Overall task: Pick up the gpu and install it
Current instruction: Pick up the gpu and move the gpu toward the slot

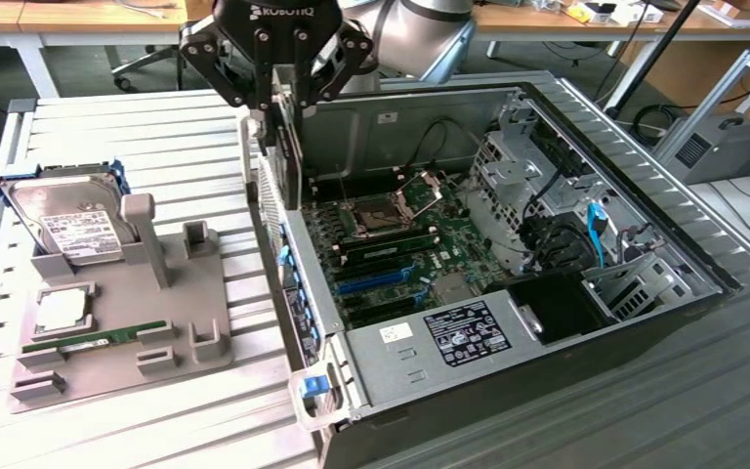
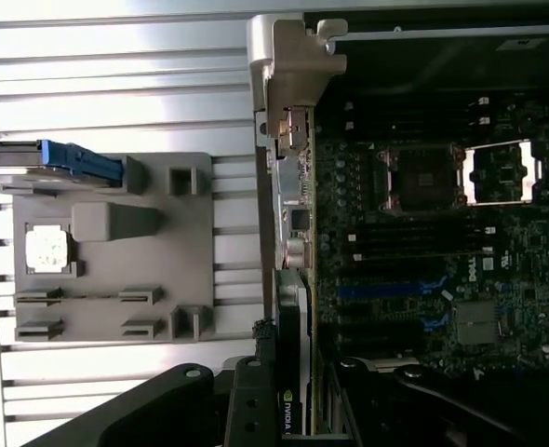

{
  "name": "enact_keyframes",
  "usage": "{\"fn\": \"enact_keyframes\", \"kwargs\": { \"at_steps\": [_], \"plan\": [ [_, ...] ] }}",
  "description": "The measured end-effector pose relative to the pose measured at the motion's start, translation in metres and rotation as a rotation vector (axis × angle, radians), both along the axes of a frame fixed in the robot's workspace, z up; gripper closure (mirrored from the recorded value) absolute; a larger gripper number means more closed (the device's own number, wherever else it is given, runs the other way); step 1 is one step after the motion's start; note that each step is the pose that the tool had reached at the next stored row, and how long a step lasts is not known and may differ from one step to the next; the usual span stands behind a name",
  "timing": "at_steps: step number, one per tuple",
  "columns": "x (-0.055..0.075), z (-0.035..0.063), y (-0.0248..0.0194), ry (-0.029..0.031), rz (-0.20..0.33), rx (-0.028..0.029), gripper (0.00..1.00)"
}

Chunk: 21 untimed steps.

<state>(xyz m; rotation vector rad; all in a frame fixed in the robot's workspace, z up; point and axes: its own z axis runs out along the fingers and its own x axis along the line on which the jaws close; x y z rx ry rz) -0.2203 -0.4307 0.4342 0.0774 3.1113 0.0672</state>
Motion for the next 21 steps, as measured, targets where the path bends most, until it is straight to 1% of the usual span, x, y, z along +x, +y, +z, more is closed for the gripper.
{"fn": "enact_keyframes", "kwargs": {
  "at_steps": [2,11,14,18,20,21],
  "plan": [
    [0.007,0.0,0.0001,-0.0001,0.0,0.0001,0.73],
    [0.031,0.0,0.0002,0.0,0.0,0.0,0.73],
    [0.042,0.0,0.0002,0.0,0.0,0.0,0.73],
    [0.062,-0.0001,0.0003,-0.0001,0.0,0.0001,0.73],
    [0.068,0.0,0.0004,0.0,0.0,0.0,0.73],
    [0.073,0.0,0.0005,0.0,0.0,0.0,0.73]
  ]
}}
